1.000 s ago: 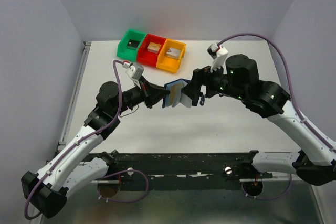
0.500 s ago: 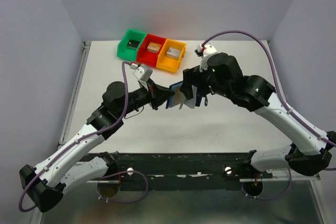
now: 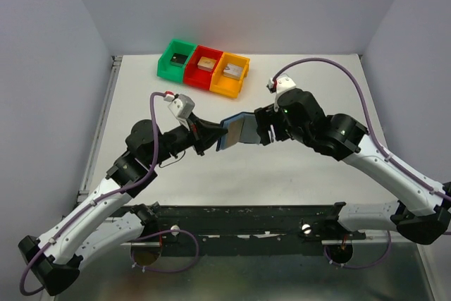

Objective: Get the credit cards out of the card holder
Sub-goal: Place the card holder at the center of the board.

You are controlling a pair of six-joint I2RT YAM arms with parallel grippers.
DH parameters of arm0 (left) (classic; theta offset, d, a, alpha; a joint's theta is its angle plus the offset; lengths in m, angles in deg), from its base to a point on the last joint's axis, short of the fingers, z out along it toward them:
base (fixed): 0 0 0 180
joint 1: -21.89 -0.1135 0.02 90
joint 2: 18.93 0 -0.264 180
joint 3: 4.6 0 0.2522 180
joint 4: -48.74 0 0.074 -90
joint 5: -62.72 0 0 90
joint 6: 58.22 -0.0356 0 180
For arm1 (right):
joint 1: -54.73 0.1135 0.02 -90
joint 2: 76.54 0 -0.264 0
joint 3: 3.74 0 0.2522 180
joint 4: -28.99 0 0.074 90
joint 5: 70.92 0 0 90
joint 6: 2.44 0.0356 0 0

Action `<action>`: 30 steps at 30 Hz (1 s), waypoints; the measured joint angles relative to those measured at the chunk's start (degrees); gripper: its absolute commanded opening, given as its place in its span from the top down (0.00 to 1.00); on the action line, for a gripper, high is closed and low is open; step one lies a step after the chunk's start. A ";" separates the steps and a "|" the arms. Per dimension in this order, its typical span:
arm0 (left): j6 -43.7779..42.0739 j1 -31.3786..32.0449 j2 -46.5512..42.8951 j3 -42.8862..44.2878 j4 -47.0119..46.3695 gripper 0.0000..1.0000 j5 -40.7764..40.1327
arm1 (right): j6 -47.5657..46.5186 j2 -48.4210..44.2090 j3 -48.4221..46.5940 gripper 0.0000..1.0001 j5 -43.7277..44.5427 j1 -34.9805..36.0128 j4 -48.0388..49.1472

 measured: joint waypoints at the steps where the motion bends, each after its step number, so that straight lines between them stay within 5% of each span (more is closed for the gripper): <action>1: 0.00 0.00 -0.68 -0.68 0.04 1.00 0.02 | -0.13 -0.72 0.94 0.12 0.22 0.00 0.00; 8: 0.70 -0.02 -2.67 -3.32 0.13 1.00 0.20 | -0.68 -4.37 5.07 0.53 1.11 -0.48 0.00; 11: 1.11 -0.17 -3.93 -4.39 0.13 1.00 0.35 | -0.63 -5.75 6.34 0.52 1.33 -1.27 -0.04; 14: 1.99 -0.96 -4.70 -5.22 -0.02 1.00 0.81 | -0.61 -7.91 6.86 0.27 1.01 -1.88 0.31; 16: 2.73 -1.90 -4.68 -5.64 0.02 1.00 1.38 | -0.63 -10.86 7.76 0.22 -0.44 -2.19 1.64; 22: 4.20 -2.84 -1.22 -5.64 0.96 1.00 1.33 | -0.02 -16.46 8.44 0.29 -9.51 -2.27 7.54; 30: 9.33 -3.23 6.34 -11.78 -3.58 1.00 -0.42 | 4.50 -10.80 14.51 0.42 -21.77 -2.27 17.62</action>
